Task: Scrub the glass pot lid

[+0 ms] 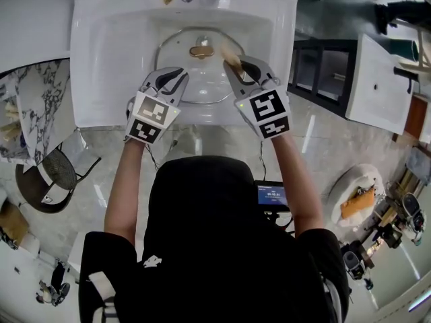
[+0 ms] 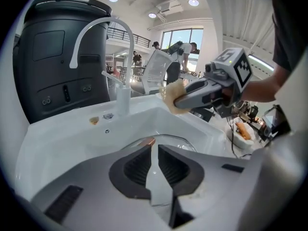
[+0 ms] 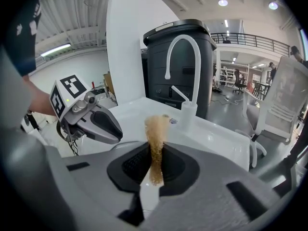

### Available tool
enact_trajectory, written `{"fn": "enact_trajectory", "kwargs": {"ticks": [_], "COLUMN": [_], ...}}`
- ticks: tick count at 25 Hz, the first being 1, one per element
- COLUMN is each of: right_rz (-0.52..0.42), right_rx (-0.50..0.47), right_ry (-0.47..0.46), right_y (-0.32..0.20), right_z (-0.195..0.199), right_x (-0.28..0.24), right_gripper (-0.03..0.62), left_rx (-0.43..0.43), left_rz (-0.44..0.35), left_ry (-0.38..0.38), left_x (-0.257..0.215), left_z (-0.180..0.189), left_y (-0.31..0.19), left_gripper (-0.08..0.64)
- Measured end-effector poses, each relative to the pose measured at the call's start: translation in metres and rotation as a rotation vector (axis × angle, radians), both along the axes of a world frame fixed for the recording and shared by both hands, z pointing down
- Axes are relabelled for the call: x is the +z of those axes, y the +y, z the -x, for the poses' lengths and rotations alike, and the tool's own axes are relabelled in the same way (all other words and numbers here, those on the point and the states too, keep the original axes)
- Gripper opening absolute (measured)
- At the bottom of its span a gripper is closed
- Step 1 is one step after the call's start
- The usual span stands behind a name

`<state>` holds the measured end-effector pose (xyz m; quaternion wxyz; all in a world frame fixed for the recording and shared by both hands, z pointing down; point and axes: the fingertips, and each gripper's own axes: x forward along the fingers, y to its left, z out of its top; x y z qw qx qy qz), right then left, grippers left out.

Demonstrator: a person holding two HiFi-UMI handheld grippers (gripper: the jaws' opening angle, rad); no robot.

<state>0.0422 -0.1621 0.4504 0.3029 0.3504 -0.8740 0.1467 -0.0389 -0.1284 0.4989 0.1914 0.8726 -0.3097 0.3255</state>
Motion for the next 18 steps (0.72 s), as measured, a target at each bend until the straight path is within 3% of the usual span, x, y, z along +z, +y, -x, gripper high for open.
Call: {"fn": "enact_trajectory", "kwargs": {"ticks": [3, 5, 10, 13, 18], "right_rz": [0.024, 0.039, 0.067, 0.087, 0.114], "right_rx": [-0.005, -0.006, -0.004, -0.01, -0.026], "right_ry": [0.003, 0.001, 0.0, 0.004, 0.017], "right_y": [0.0, 0.002, 0.004, 0.008, 0.013], "right_z": [0.001, 0.002, 0.001, 0.001, 0.001], "right_x": [0.011, 0.018, 0.035, 0.044, 0.056], "right_gripper": [0.017, 0.017, 0.017, 0.017, 0.017], "left_rx": [0.021, 0.037, 0.064, 0.097, 0.104], "left_rz": [0.026, 0.052, 0.097, 0.155, 0.22], "left_ry": [-0.016, -0.02, -0.026, -0.027, -0.017], "left_x": [0.013, 0.021, 0.039, 0.052, 0.062], "left_z": [0.001, 0.0, -0.002, -0.004, -0.007], "left_y": [0.002, 0.005, 0.006, 0.013, 0.017], "left_gripper": [0.03, 0.104, 0.165, 0.238, 0.258]}}
